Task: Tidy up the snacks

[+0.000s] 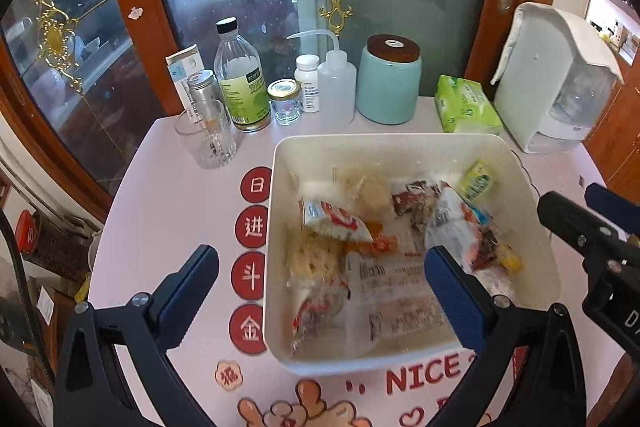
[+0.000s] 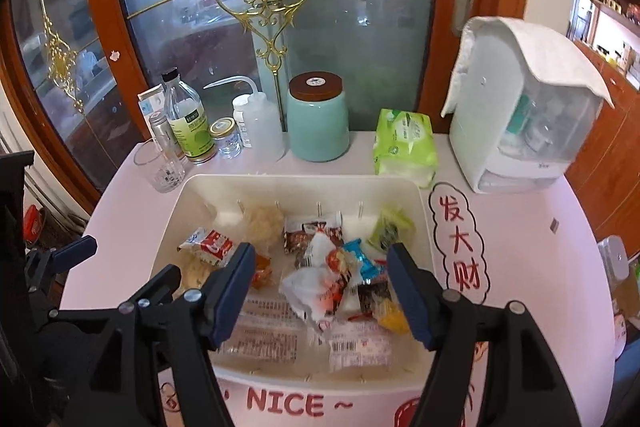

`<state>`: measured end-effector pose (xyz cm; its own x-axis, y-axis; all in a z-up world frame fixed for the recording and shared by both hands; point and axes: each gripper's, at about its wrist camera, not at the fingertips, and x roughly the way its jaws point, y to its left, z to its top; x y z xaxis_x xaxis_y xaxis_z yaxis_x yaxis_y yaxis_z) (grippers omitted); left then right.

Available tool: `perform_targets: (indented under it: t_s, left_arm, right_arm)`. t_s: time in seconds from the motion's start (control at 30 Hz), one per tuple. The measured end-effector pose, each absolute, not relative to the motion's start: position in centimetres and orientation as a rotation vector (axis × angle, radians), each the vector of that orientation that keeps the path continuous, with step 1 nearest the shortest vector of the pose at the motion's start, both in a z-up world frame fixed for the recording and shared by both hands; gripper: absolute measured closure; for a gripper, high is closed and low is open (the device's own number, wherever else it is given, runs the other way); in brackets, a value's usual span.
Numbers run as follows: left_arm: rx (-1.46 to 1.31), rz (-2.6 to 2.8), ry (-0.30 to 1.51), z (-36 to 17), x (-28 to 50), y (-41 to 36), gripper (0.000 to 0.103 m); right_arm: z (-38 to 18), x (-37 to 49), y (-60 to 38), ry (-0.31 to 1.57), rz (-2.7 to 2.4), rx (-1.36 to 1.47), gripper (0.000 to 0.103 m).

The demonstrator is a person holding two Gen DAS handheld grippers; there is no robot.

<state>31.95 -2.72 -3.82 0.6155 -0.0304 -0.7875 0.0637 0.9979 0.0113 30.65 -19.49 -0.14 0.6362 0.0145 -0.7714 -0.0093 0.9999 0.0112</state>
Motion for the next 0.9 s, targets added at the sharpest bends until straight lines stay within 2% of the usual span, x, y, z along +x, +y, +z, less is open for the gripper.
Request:
perform_targets:
  t_s: [0.43, 0.9]
  left_arm:
    - [-0.001, -0.064, 0.885, -1.2, 17.5, -3.8, 0.001]
    - [-0.03, -0.006, 0.912, -2.5, 3.0, -4.3, 0.001]
  right_arm:
    - [1.9, 17.2, -22.6, 0.879, 0.038, 0.04, 0.034]
    - [0.2, 3.1, -24.3, 0.891, 0.031, 0.051, 0.034]
